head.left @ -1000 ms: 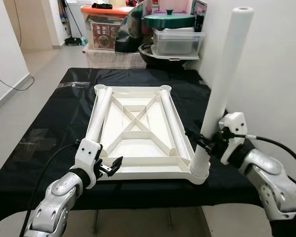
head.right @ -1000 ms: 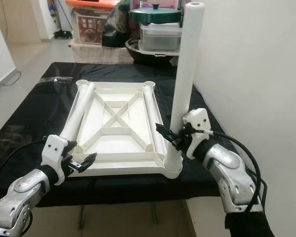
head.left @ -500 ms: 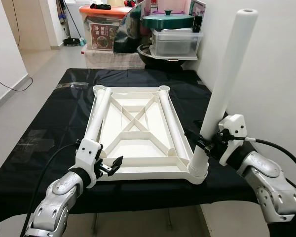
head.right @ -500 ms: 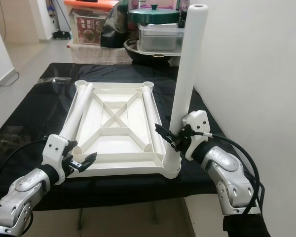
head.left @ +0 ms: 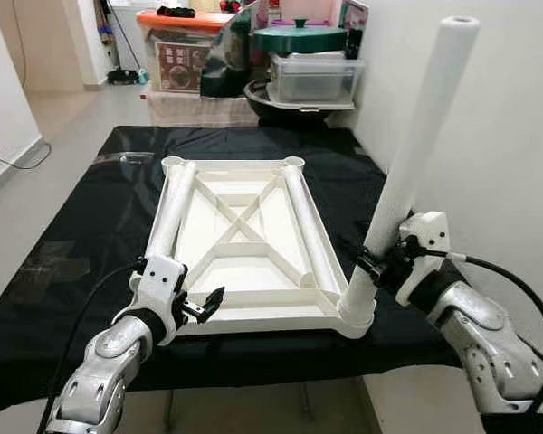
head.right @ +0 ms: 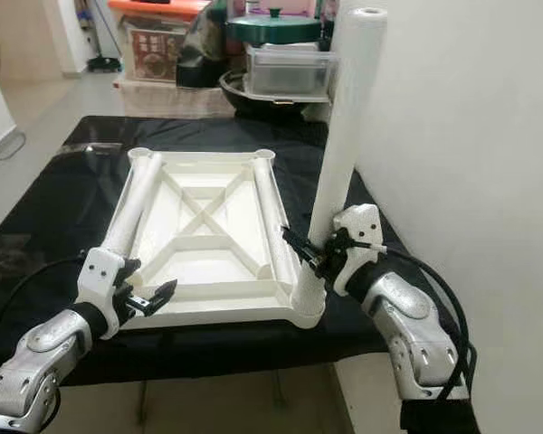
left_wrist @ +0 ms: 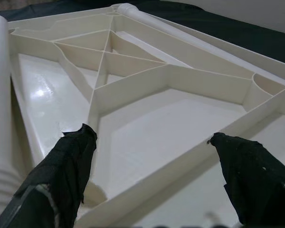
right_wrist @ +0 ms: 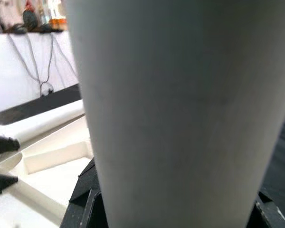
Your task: Building children table
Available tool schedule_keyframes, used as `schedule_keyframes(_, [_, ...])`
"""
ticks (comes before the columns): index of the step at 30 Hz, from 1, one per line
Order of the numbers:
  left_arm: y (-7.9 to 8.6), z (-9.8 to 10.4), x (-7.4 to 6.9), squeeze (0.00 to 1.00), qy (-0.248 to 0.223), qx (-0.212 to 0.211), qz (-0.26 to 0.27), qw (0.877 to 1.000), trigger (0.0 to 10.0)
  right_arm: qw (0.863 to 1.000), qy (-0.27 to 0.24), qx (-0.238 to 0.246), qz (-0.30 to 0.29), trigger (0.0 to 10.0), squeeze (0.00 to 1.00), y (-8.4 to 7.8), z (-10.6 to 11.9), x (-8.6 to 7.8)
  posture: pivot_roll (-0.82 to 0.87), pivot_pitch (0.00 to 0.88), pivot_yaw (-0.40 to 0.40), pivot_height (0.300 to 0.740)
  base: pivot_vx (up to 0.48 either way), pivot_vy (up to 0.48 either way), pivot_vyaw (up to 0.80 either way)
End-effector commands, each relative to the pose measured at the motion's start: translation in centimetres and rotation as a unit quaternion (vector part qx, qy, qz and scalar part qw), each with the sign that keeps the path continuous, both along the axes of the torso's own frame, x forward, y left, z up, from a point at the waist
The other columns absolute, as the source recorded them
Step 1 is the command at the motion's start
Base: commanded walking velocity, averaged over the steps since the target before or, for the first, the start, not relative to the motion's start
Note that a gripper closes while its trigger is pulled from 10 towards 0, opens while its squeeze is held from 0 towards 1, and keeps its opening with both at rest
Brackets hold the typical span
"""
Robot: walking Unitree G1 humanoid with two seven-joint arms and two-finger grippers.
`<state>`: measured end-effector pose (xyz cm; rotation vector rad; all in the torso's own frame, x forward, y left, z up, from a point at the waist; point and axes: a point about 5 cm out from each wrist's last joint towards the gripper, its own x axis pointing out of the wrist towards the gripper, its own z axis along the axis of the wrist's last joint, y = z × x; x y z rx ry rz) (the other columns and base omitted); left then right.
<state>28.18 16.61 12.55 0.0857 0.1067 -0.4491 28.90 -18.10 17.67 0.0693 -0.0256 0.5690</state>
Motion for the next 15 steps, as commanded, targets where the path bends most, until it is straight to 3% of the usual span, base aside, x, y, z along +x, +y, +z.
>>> schedule_keyframes(1, [-0.1,-0.1,0.2,0.00,0.001,-0.002,0.003,1.000,10.0,0.991,0.123,0.031,0.031,0.0,0.00,1.7,-4.4,-0.8,0.02,0.000,-0.080,0.740,0.000,0.000,0.00])
schedule_keyframes(15, [0.1,-0.3,0.4,0.00,0.001,0.000,0.011,1.000,10.0,0.986,0.163,0.025,-0.037,0.0,0.00,1.9,-5.7,-0.1,0.02,0.000,-0.088,0.740,0.000,0.000,0.00])
